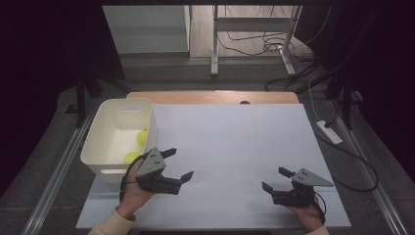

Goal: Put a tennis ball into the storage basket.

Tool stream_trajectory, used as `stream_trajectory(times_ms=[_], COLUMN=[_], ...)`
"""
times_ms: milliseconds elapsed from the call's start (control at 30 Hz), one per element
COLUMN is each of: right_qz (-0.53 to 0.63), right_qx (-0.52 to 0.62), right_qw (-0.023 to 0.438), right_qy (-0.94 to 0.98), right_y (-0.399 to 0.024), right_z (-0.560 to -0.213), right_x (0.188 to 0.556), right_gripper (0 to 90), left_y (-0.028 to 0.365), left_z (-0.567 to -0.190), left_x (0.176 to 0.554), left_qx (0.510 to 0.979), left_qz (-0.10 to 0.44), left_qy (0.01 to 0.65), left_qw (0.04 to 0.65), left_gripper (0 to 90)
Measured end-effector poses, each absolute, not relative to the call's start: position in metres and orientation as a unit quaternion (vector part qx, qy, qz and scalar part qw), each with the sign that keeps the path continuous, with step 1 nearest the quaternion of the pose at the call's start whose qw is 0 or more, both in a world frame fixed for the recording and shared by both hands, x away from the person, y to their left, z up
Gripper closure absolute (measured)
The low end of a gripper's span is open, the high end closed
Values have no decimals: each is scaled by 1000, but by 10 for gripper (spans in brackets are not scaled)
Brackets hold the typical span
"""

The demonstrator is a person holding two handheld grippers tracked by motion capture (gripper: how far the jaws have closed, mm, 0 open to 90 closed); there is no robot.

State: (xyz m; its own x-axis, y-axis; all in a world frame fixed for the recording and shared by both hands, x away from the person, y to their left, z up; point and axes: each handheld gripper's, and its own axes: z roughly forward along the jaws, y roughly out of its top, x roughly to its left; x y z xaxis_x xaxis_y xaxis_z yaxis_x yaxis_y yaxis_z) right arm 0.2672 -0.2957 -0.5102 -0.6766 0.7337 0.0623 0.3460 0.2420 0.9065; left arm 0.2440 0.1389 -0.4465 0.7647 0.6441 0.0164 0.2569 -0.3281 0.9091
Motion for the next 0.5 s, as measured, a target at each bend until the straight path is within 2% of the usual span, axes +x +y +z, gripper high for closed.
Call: stream_trajectory(times_ms=[500], right_qz=[506], right_qx=[353], right_qw=[191], right_qy=[764], right_y=[-296], right_z=[-511], right_x=[267], right_gripper=[127], left_y=[153], left_z=[-487], left_x=[239], left_qx=[790], left_qz=[166], left_qy=[304], left_qw=[506], left_gripper=[105])
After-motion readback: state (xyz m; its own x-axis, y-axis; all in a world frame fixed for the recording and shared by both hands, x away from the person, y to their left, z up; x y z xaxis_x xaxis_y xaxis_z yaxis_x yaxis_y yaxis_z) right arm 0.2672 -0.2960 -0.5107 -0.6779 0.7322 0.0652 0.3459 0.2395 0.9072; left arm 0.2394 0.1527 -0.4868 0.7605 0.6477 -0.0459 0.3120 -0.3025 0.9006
